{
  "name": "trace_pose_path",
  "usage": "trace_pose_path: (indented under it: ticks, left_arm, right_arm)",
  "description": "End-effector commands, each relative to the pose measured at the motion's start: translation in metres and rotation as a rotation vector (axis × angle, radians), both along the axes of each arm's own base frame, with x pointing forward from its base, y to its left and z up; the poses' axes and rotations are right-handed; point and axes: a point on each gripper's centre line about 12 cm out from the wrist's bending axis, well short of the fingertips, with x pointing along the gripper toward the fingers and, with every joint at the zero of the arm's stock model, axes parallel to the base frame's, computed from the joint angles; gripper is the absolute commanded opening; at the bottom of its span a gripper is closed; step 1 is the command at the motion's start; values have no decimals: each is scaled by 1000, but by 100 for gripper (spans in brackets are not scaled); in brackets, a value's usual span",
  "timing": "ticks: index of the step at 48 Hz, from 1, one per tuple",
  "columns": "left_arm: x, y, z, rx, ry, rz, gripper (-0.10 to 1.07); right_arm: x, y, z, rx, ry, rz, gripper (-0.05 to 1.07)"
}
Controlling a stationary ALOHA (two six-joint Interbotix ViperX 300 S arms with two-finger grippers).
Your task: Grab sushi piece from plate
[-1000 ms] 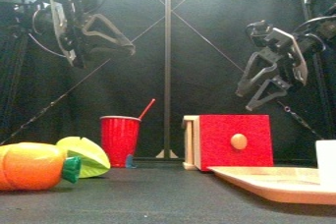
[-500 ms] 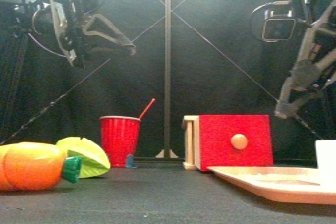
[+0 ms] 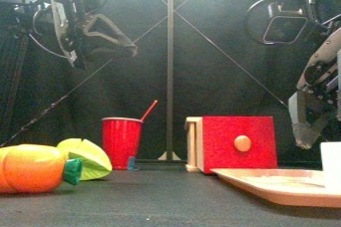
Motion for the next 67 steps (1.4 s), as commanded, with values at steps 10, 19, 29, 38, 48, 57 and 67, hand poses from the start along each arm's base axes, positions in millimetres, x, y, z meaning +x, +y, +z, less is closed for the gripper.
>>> trace_pose_path:
  ticks: [10, 19, 29, 38, 48, 57, 67]
  left_arm:
    - [3, 0, 11, -2, -37, 4, 56]
    - [3, 0, 10, -3, -36, 3, 56]
    - [3, 1, 10, -1, -36, 5, 56]
    - [3, 0, 10, -1, -36, 4, 56]
    - [3, 0, 10, -1, -36, 4, 56]
    - [3, 1, 10, -1, -36, 5, 56]
    - [3, 0, 11, -1, -37, 4, 56]
  right_arm:
    - [16, 15, 5, 27, -6, 42, 97]
    - [20, 20, 0, 25, 8, 53, 96]
    - [19, 23, -13, 10, 44, 62, 96]
    - [20, 21, -17, 4, 56, 58, 95]
    - [19, 20, -18, 5, 60, 54, 86]
    - [20, 19, -14, 9, 50, 50, 72]
    - [22, 15, 2, 29, 1, 33, 59]
